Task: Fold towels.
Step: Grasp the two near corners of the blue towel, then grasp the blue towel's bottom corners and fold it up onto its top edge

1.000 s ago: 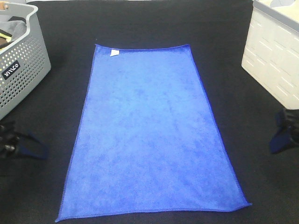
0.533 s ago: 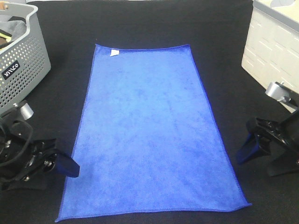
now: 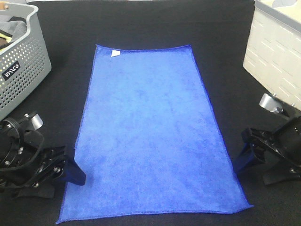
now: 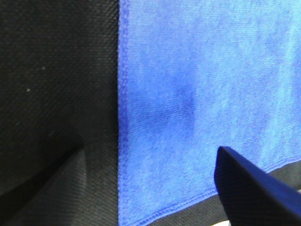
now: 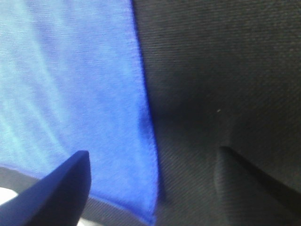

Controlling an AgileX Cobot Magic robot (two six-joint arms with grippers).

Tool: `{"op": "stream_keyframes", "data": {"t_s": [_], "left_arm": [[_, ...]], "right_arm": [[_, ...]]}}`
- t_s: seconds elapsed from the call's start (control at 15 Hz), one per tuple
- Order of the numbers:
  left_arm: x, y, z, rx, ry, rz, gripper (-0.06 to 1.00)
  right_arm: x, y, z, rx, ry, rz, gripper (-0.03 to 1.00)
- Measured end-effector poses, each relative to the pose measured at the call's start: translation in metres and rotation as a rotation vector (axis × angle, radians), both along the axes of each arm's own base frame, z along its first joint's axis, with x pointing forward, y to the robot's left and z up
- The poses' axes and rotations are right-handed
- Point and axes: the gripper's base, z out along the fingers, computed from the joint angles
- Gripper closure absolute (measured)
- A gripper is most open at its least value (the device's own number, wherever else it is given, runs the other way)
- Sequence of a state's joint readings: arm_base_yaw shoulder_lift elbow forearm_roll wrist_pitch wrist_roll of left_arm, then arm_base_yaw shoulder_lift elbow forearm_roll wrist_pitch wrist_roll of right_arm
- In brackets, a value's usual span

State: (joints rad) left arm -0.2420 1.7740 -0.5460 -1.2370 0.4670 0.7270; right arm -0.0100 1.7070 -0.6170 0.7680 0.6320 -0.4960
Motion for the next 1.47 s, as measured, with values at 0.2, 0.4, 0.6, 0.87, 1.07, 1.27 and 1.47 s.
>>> {"op": "stream_keyframes", "data": {"t_s": [0.2, 0.4, 0.6, 0.87, 1.07, 1.27, 1.47], "left_arm": [[0.005, -0.005, -0.004, -0.051, -0.003, 0.007, 0.26], [0.010, -0.011, -0.010, -0.103, 0.012, -0.002, 0.35], [0.020, -0.019, -0.017, -0.162, 0.044, -0.023, 0.43], [0.021, -0.017, -0.022, -0.136, 0.049, -0.018, 0.80], [0.021, -0.016, -0.021, -0.115, 0.034, -0.042, 0.93], [0.020, -0.014, -0.013, -0.098, 0.019, -0.062, 0.93], [0.013, -0.009, 0.007, -0.033, 0.020, -0.120, 0.93]], "right_arm": [[0.004, 0.003, -0.014, 0.043, 0.016, 0.000, 0.32], [0.007, 0.010, -0.024, 0.125, 0.032, 0.010, 0.34], [0.007, 0.018, -0.033, 0.185, 0.056, 0.033, 0.43], [0.006, 0.037, -0.037, 0.133, 0.052, 0.061, 0.69], [0.006, 0.035, -0.039, 0.110, 0.061, 0.033, 0.97], [0.006, 0.034, -0.035, 0.108, 0.054, 0.028, 0.97], [-0.002, 0.034, -0.018, 0.105, 0.045, 0.048, 0.97]]}}
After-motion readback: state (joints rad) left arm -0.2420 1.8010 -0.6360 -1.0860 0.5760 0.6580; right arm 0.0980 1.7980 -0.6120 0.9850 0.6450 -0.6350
